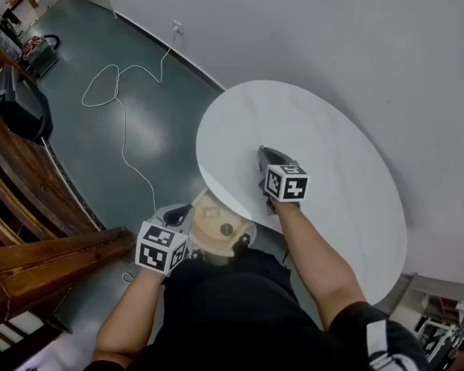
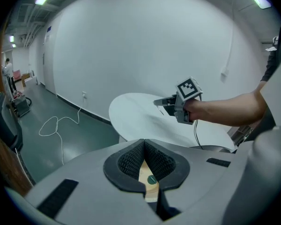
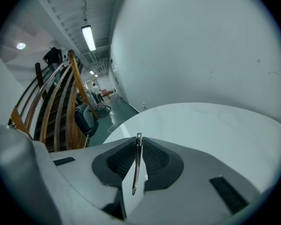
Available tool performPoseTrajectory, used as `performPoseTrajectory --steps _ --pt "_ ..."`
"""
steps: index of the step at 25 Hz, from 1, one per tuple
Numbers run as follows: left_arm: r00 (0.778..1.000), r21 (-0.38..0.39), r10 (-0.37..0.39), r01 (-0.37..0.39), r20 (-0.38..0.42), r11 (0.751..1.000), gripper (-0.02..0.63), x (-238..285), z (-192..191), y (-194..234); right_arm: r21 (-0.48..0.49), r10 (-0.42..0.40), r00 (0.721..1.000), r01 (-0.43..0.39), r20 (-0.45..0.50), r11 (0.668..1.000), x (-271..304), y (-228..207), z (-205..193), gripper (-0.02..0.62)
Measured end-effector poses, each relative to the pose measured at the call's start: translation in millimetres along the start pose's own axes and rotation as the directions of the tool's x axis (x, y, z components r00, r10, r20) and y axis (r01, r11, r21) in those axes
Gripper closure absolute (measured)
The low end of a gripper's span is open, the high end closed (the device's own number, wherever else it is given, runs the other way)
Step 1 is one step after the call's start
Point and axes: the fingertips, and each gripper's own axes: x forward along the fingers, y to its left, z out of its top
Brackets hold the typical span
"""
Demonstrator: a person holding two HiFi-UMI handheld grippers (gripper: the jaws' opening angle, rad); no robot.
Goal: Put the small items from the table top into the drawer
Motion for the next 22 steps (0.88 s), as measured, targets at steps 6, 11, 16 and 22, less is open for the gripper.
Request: performPoseTrajectory --steps 6,11,16,22 --pt "0.998 0.054 -0.058 0.059 -0.023 0.997 0.592 0 -11 3 -0.013 0.040 0.999 -0.040 -0.012 0.999 -27 44 -32 0.555" --pt "0.993 0.112 -0.101 0.107 -0.058 0.988 0.592 6 -17 -5 -0.015 0.062 0.997 -0.062 -0.047 0.998 -44 69 -67 0.555" --pt "0.986 0.148 -0.144 0.156 -0.088 0.977 0.592 9 -28 -11 -0.008 0.070 0.994 -0.071 -0.079 0.997 -53 92 -99 0.555" --pt "0.980 0.166 -0.167 0.183 -0.109 0.969 0.592 7 -34 -13 -0.062 0.126 0.982 -0.135 -0.138 0.989 -55 124 -131 0.555"
